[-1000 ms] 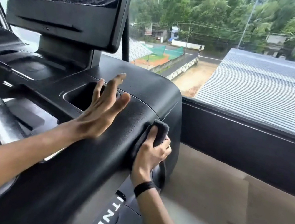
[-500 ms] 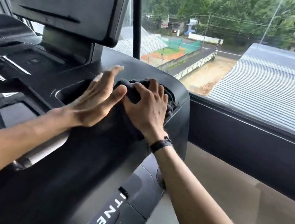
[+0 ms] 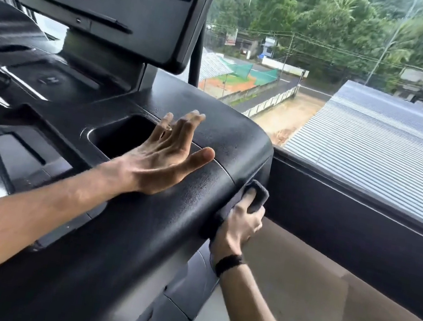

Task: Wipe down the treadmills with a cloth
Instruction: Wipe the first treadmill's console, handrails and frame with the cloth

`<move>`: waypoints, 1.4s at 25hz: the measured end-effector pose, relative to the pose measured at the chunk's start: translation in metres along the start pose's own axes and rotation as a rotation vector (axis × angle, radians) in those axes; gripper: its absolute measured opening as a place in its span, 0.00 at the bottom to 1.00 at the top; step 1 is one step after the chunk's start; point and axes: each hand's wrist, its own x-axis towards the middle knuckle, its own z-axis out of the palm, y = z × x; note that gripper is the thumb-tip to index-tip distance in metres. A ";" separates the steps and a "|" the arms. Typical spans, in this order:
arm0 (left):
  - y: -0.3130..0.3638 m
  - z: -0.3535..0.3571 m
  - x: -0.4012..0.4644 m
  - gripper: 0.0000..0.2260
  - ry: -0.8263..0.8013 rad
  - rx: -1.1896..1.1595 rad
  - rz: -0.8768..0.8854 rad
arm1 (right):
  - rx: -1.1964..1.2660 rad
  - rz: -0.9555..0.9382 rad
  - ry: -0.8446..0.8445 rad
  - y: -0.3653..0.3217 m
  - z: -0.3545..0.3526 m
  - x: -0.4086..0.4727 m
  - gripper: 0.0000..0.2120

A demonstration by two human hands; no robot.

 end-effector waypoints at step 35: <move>-0.006 0.010 0.014 0.48 0.022 0.092 -0.235 | -0.103 -0.514 -0.112 -0.056 0.050 0.119 0.26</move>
